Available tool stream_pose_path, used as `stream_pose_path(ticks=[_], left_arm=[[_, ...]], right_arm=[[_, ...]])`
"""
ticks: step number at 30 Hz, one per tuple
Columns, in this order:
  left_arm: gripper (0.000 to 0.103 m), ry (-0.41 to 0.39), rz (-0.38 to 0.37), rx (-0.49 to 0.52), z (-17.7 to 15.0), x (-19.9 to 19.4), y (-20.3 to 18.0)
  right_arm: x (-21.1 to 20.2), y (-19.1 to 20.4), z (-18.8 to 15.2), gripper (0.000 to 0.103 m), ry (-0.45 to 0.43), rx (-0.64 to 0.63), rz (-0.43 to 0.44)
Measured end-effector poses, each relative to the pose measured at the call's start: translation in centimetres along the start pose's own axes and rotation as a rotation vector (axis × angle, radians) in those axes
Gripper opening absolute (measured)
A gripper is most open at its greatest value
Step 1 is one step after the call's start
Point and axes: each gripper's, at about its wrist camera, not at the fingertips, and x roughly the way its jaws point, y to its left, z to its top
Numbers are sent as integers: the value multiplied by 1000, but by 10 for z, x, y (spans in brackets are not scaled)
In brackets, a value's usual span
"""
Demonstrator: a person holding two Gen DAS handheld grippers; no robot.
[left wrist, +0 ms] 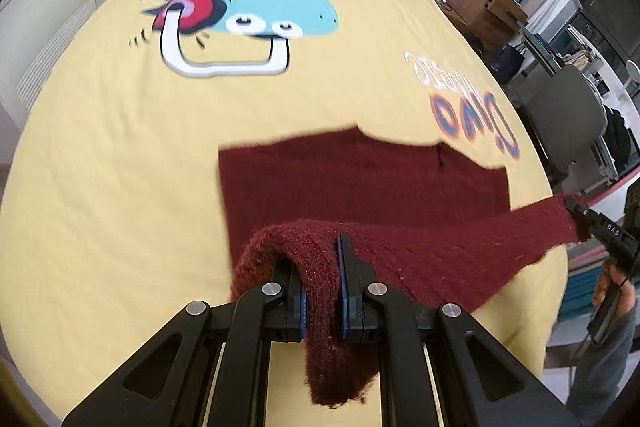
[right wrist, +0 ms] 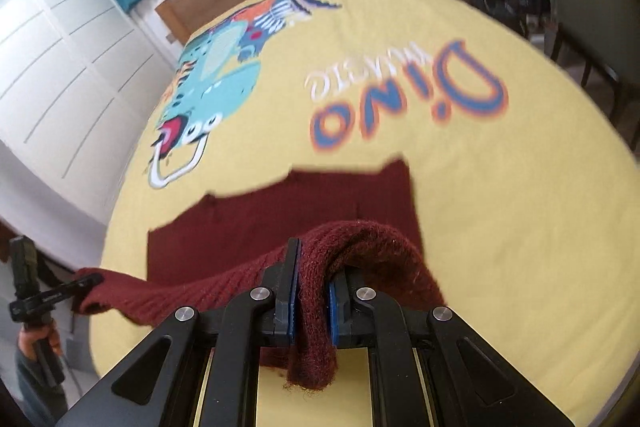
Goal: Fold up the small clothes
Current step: 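Grasp the sweater hem with the left gripper while the right gripper grasps the hem too, then fold the hem over the body with both grippers and open them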
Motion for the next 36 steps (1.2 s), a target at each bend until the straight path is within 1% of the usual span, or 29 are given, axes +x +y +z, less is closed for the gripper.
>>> stream_pose_path(ticks=[1,4,6,7,8,10,12,15,17,18,20,21,22,23,25,27,29,30,31,32,34,36], left_arm=[[9,4,6,0,9,9,-1],[9,48,36,0,29,55,1],[9,73,61,5,29,60,14],[9,78,74,7,29,65,19],[9,85,97,13,29,78,22],[9,79,127,14,22,92,28],[11,77,155,34,17,105,28],[11,54,193,56,9,115,27],[14,58,215,62,6,119,26],[17,59,222,60,4,116,26],[30,55,234,59,3,113,24],[47,47,228,59,5,111,22],[62,43,217,55,5,108,20],[65,41,205,50,5,104,19],[66,29,201,51,5,95,14],[66,11,203,77,5,86,7],[77,2,194,93,6,80,-1],[85,-9,188,100,6,76,-5],[89,-23,188,109,6,73,-10],[91,-38,192,122,5,71,-16],[100,-45,186,141,1,69,-25],[102,-49,177,157,-4,70,-34]], right_arm=[[10,4,13,11,-3,-7,-14],[33,3,35,11,19,-9,-36],[59,2,44,11,53,-16,-63],[75,0,44,11,80,-18,-83],[87,-1,44,11,102,-19,-96],[108,-7,43,11,143,-15,-126],[123,-10,41,11,166,-6,-150],[140,-18,37,12,199,11,-184],[147,-20,34,16,218,6,-200],[148,-21,34,18,219,3,-210],[146,-21,34,26,212,5,-223],[143,-22,35,30,205,10,-216],[139,-22,36,43,199,16,-211],[136,-22,38,59,193,22,-205],[123,-21,41,75,155,21,-211],[109,-18,45,76,106,11,-205],[95,-14,48,81,70,3,-192],[90,-11,48,82,57,-4,-185],[84,-5,48,83,44,-20,-177],[82,-1,46,84,41,-33,-173],[79,12,40,87,47,-73,-163],[82,24,29,90,66,-114,-153]])
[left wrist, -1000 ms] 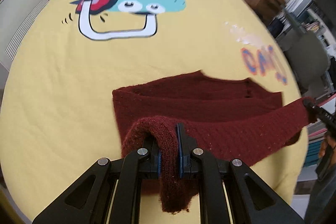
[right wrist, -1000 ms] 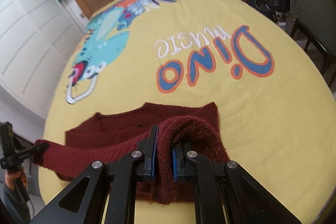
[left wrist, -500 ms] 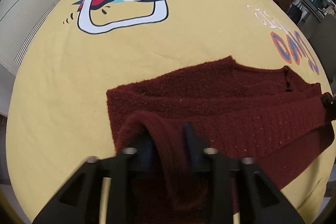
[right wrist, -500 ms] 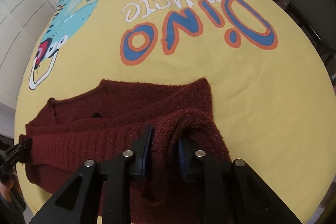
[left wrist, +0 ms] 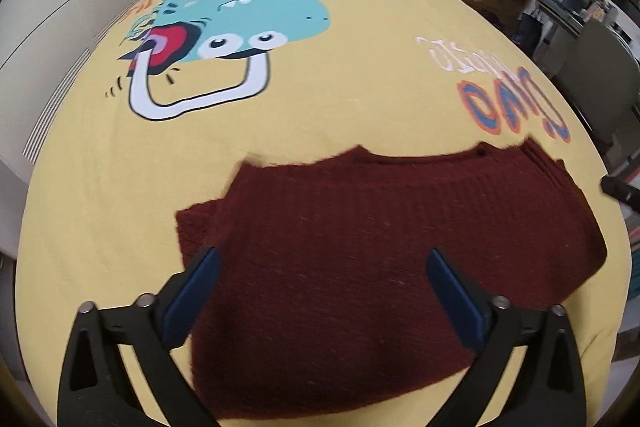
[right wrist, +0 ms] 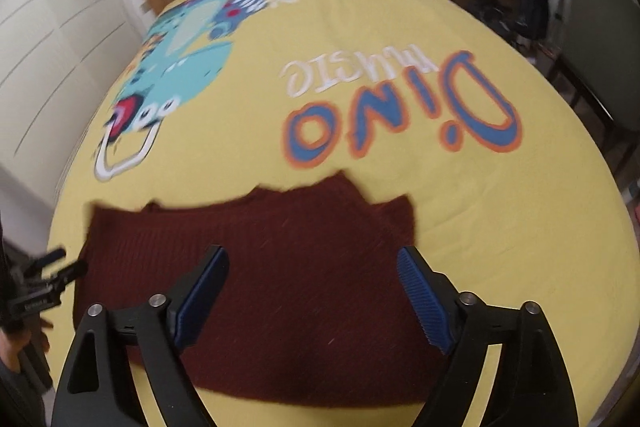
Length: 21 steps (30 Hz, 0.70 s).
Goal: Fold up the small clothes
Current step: 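Fold the hem over the body with both grippers and open them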
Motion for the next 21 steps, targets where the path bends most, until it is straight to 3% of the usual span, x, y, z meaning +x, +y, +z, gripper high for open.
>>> stream_pose_path(ticks=[3,12,17,21], left_arm=[[102,-15,-3,33,-10,4,-16],[102,22,-20,67,-56,49,-52],[102,46,5,59,-73,61,-38],[102,47,36,37,-72,54,-13]], right_arm=[[9,22,-17,102,22,-72,4],[50,85,-93,102,34,-305,-51],[73,75,-116,102,70,-313,-80],[67,46,-110,102,64,-257,-89]])
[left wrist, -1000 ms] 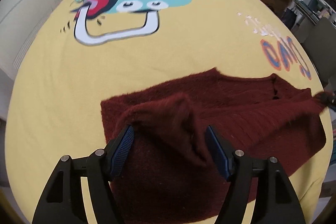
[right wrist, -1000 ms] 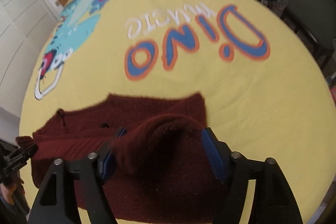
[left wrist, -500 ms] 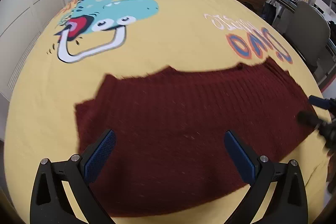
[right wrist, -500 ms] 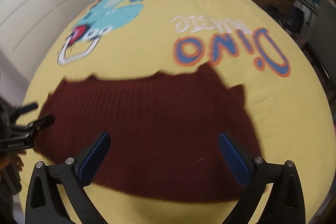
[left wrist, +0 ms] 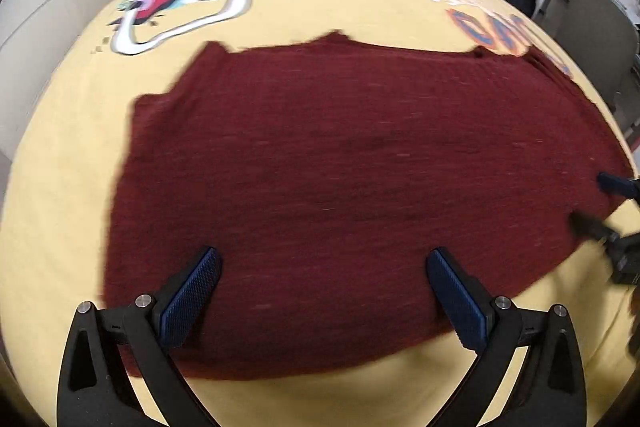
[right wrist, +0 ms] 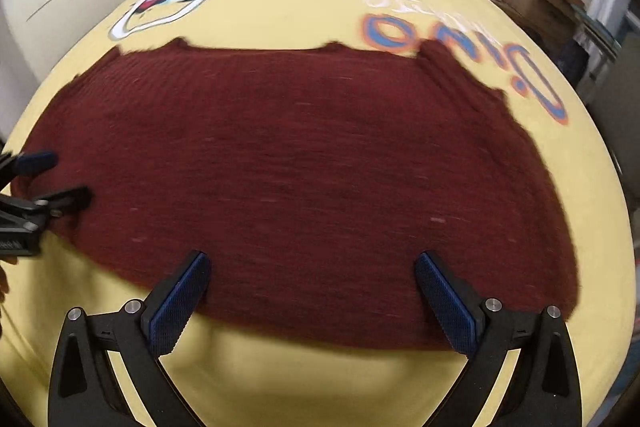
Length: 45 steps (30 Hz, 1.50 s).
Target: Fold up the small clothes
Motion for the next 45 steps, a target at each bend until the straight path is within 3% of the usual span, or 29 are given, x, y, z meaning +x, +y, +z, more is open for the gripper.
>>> stream_pose_path(ticks=[2,6,16,21,25,28,31,36,38,42,44,45], left_arm=[[102,-4,37,7,-1,-3,12],[102,5,38,-42,-9,2,31],[102,-9,59,-73,-9,10,25],[102,79,1,-94,-1,-6,37],[102,64,-67,-199,18,-34,59],[102,53,-77,-264,28,-39,88],[101,86,-50,-279,24,-25,104],[101,160,-221,-394,10,9,121],[101,191,-225,-404,7,24,119],[100,179,-232,-387,6,33,114],[78,197,-240,-368,7,33,110],[56,199,-280,-373,8,32,108]], right_arm=[[-3,-19,0,102,-9,32,-12],[-3,-52,-4,102,-10,98,-33],[15,-57,-16,102,29,119,-29],[0,-53,-8,102,59,98,-30],[-21,-51,-10,102,84,107,-21],[-38,-55,-19,102,68,137,3],[-55,-64,-36,102,64,168,2],[-72,-78,-60,103,85,170,-38],[-76,-86,-68,102,96,185,-56],[-77,-96,-79,102,115,208,-77],[-77,-100,-84,102,124,219,-81],[-76,-102,-85,102,127,222,-84]])
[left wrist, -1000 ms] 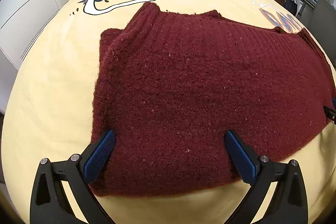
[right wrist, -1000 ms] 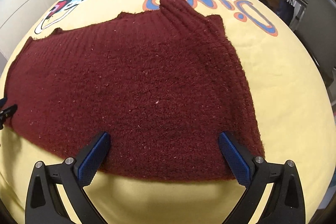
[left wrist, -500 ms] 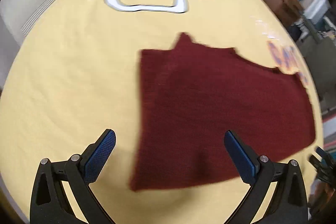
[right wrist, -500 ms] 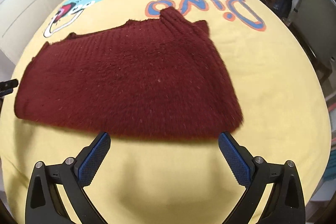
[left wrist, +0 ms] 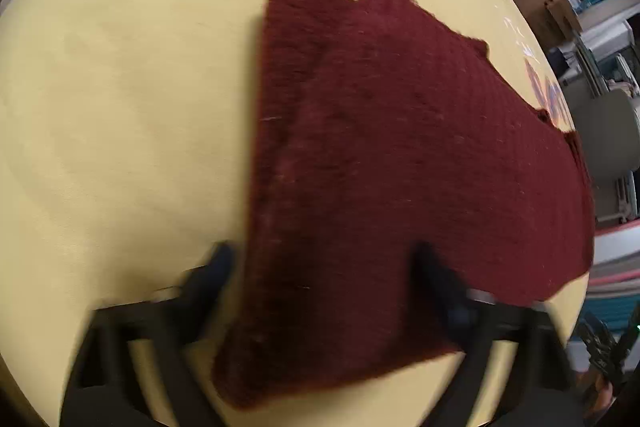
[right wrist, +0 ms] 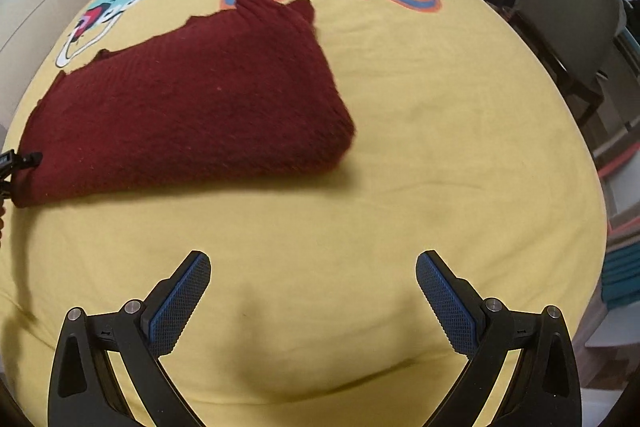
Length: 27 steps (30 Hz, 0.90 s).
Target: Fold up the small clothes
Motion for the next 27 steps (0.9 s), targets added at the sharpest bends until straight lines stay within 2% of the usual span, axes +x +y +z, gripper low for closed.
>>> stream_pose_path(ticks=[2,4,7,14,19,24,27], left_arm=[[49,16,-21,-21,1,1,-3],[37,26,-34,-19,1,2,-3],[32,31,-65,-52,4,-6,-1],[30,17,-49,-51,6,-43,-24],[28,0,-37,3,16,-68,-70],[28,-24,1,108,18,-85,-127],[27,-24,-4,147,16,-88,-156]], right_arm=[[2,-4,-3,102,5,12,0],[3,-6,-5,102,2,29,11],[3,-9,-5,103,-5,44,31],[-1,-18,0,103,-46,53,86],[-7,-30,8,103,-80,52,126],[-13,-53,21,103,-100,62,113],[-17,-69,28,103,-123,83,109]])
